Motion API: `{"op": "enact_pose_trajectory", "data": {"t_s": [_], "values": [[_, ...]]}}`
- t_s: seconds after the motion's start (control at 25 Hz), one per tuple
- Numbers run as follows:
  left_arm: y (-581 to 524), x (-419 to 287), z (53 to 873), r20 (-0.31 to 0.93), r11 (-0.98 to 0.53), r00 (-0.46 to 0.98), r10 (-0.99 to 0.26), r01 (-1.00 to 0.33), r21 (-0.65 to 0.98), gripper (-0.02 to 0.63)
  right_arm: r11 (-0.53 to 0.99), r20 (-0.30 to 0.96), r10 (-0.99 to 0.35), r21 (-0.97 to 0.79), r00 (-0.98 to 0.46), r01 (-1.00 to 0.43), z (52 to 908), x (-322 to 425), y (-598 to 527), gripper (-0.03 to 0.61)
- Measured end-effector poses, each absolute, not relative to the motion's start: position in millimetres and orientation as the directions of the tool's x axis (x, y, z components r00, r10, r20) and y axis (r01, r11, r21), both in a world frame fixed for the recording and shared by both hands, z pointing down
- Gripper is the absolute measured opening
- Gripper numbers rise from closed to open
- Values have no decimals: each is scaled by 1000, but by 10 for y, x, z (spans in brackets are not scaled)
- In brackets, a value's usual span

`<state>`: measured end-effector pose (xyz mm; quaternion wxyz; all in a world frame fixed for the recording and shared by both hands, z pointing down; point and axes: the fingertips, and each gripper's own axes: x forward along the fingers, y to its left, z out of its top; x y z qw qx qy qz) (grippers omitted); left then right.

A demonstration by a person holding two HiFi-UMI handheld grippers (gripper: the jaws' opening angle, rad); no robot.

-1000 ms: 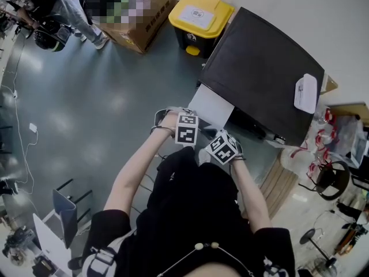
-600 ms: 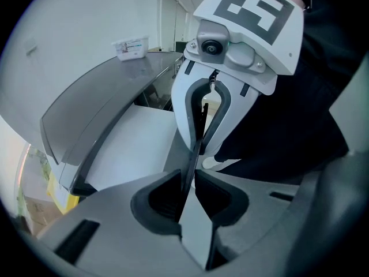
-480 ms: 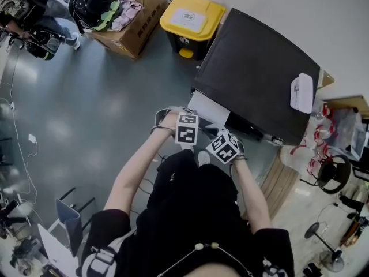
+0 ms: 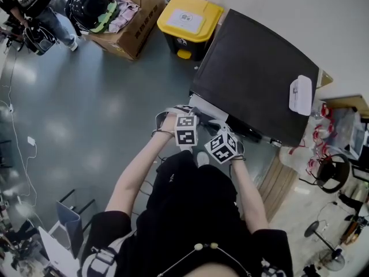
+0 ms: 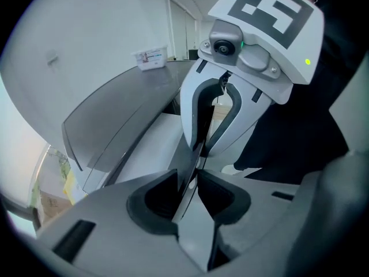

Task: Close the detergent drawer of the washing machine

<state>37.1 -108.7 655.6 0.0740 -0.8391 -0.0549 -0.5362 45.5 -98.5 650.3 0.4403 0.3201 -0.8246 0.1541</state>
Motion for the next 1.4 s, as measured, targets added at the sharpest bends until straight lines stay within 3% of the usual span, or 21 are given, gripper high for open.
{"op": "enact_pose_trajectory", "data": {"t_s": [0.24,0.64,0.8,1.0,1.4], "values": [[-1211,462,6541,897,-988,440,-29,122,-92,117,751,822,-419,75,-386,-656,6475,533,-1101,72],[-1324,496,6533,878,-993,476,-57,66,-101,131,765,777,-556,340,-295,-547,6266,583,-1141,66],[-1343,512,6532,867,-993,491,-80,34,-110,141,700,726,-633,388,-268,-600,6125,698,-1220,157],[-1360,533,6530,863,-994,497,-95,-6,-106,150,694,752,-625,413,-209,-590,6235,843,-1292,295],[-1387,545,6531,861,-994,498,-105,-44,-97,160,714,812,-539,299,-224,-633,6325,913,-1416,371]]}}
